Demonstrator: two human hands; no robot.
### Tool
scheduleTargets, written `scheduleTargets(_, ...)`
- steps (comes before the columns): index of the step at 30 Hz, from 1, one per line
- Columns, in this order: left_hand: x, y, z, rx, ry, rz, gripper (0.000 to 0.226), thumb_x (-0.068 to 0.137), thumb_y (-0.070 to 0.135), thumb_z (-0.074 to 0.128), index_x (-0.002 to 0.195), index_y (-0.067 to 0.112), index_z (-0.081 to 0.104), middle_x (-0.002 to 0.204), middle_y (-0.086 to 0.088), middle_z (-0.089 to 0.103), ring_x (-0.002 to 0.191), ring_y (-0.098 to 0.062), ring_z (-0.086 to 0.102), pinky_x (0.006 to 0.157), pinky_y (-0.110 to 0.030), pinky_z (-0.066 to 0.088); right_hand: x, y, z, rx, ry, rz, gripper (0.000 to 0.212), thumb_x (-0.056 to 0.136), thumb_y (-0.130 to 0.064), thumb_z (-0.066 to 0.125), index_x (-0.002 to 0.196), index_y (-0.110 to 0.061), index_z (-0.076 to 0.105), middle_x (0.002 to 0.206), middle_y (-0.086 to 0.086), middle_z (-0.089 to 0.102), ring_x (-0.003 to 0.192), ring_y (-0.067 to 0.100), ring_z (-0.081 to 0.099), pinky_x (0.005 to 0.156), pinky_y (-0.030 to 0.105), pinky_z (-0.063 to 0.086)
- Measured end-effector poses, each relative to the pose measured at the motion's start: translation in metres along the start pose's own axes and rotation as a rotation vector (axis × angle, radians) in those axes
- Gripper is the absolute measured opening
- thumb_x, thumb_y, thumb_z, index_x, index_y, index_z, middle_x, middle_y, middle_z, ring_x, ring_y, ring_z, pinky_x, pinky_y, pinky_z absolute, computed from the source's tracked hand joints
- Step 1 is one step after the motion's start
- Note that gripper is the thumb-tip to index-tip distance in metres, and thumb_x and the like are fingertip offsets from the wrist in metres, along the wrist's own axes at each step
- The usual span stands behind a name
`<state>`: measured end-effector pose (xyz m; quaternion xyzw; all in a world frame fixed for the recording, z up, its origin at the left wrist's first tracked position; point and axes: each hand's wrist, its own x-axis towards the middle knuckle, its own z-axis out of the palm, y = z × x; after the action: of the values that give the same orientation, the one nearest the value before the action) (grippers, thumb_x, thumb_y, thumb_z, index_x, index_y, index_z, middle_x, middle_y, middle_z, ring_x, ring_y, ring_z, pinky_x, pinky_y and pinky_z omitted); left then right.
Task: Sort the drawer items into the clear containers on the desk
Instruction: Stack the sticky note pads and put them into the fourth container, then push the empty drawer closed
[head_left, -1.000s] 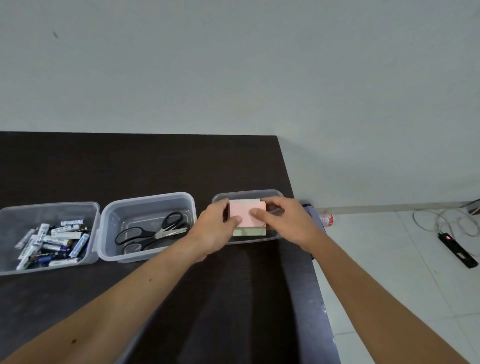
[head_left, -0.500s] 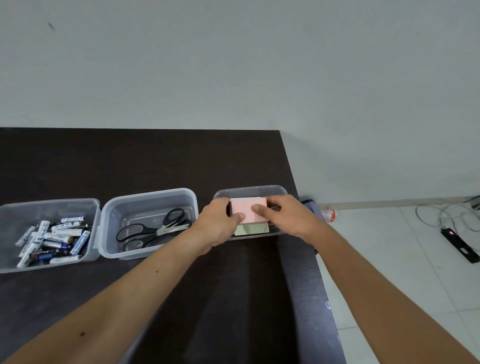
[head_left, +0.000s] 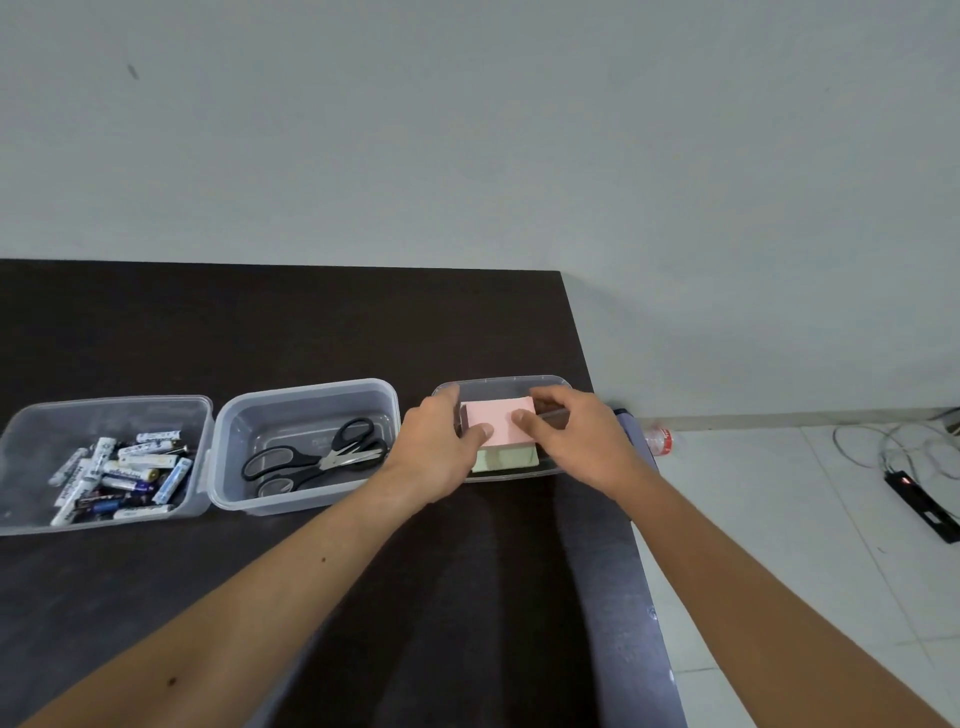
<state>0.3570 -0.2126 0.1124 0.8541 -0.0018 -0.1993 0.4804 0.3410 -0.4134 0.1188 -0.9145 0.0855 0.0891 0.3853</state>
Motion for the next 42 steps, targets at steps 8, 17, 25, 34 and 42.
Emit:
scheduleTargets(8, -0.045, 0.01, -0.018, -0.194, 0.034, 0.064, 0.072, 0.099, 0.011, 0.073, 0.161, 0.01, 0.037, 0.162, -0.005, 0.047, 0.149, -0.018, 0.048, 0.118, -0.027, 0.042, -0.046, -0.01, -0.028, 0.086, 0.139, -0.092, 0.049, 0.095, -0.033, 0.076, 0.142, -0.024, 0.062, 0.139, -0.008, 0.066, 0.121, 0.007, 0.064, 0.094, 0.012, 0.049)
scheduleTargets(17, -0.187, -0.047, -0.001, -0.354, 0.183, 0.285, 0.054, 0.09, 0.007, 0.082, 0.138, 0.019, 0.061, 0.122, -0.002, 0.074, 0.115, -0.016, 0.073, 0.1, -0.032, 0.059, -0.182, 0.02, 0.008, 0.063, 0.152, -0.357, 0.046, 0.091, -0.033, 0.081, 0.133, -0.022, 0.068, 0.133, -0.009, 0.06, 0.123, 0.004, 0.062, 0.108, 0.024, 0.053)
scheduleTargets(25, -0.334, -0.159, 0.056, -0.326, 0.041, 0.155, 0.048, 0.08, 0.023, 0.085, 0.125, 0.02, 0.072, 0.115, -0.002, 0.078, 0.108, -0.018, 0.076, 0.097, -0.035, 0.062, -0.327, 0.087, 0.073, 0.088, -0.079, -0.411, 0.045, 0.086, -0.034, 0.086, 0.126, -0.021, 0.072, 0.123, -0.011, 0.064, 0.112, 0.01, 0.068, 0.101, 0.035, 0.057)
scheduleTargets(34, -0.436, -0.251, 0.064, -0.084, -0.054, -0.016, 0.047, 0.059, 0.033, 0.097, 0.104, 0.036, 0.083, 0.109, 0.01, 0.079, 0.105, -0.014, 0.076, 0.099, -0.041, 0.061, -0.428, 0.154, 0.129, 0.066, -0.308, -0.264, 0.059, 0.071, -0.056, 0.092, 0.12, -0.03, 0.074, 0.112, -0.018, 0.068, 0.104, 0.007, 0.071, 0.094, 0.035, 0.06)
scheduleTargets(42, -0.453, -0.261, 0.071, 0.168, -0.026, 0.06, 0.038, 0.067, 0.032, 0.096, 0.103, 0.027, 0.083, 0.105, 0.012, 0.076, 0.1, -0.01, 0.072, 0.091, -0.027, 0.06, -0.454, 0.171, 0.144, -0.199, -0.279, -0.347, 0.057, 0.071, -0.071, 0.082, 0.119, -0.041, 0.073, 0.113, -0.027, 0.065, 0.107, 0.0, 0.063, 0.096, 0.029, 0.055)
